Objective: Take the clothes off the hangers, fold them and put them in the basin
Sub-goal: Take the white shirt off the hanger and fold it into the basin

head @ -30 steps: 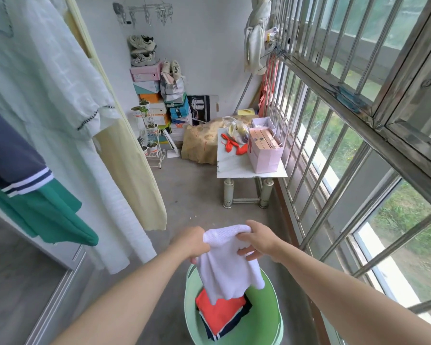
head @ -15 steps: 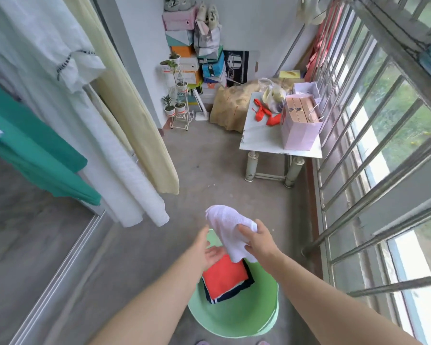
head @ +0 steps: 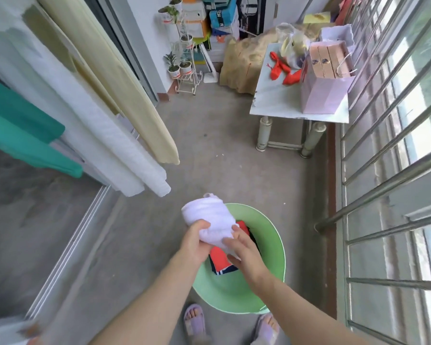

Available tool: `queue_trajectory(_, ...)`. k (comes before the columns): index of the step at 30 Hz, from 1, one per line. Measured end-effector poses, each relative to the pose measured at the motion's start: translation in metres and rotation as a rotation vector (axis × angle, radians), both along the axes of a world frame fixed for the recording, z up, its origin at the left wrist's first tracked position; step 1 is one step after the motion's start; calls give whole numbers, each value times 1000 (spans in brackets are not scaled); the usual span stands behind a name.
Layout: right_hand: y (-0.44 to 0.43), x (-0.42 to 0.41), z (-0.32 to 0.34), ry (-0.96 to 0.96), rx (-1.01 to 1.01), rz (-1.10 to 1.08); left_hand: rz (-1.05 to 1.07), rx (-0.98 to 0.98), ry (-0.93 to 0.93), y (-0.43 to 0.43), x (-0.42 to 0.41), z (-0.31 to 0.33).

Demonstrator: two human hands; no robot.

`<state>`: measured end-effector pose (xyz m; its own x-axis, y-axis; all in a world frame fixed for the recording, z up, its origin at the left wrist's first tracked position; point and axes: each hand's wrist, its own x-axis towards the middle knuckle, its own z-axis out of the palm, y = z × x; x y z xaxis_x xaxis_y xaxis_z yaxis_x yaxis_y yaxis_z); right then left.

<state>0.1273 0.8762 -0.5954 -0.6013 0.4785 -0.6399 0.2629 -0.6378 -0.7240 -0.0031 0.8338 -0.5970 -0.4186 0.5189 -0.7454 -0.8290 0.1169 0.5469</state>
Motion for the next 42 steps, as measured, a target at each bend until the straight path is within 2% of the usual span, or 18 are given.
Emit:
queue_trajectory(3,3,-6,-14,26,-263,-252,-32,8,132,9,-11,-5)
queue_trajectory(6,9,-2,-26,29,-421,-391,-200,25,209,18,-25,-7)
queue_trajectory(10,22,-3,-57,50,-507,-512,-491,39,158,29,-42,-4)
queue_trajectory(12,23,-9,-77,136,-551,-538,-611,42,90,33,-52,-7)
queue_trajectory(16,32,-11,-113,353,-636,-612,-711,72,-22,33,-68,-33)
queue_trajectory(18,40,-11,-132,375,-671,-598,-726,59,-17,31,-79,-61)
queue_trajectory(20,52,-9,-155,278,-595,-504,-725,31,18,26,-89,-94)
queue_trajectory(24,63,-11,-200,-30,-406,-130,-638,-99,84,4,-99,-171)
queue_trajectory(26,59,-11,-237,-181,-322,11,-620,-125,68,-8,-96,-216)
queue_trajectory(31,45,-15,-313,-588,7,176,-566,-159,-51,-25,-80,-304)
queue_trajectory(34,49,-20,-352,-637,93,185,-469,-180,-124,-31,-75,-353)
queue_trajectory(38,69,-41,-396,-579,174,84,-372,-94,-131,-26,-83,-413)
queue_trajectory(40,84,-52,-419,-574,230,86,-340,-50,-81,-21,-90,-440)
queue_trajectory(42,94,-55,-446,-622,342,178,-326,-150,28,-20,-92,-464)
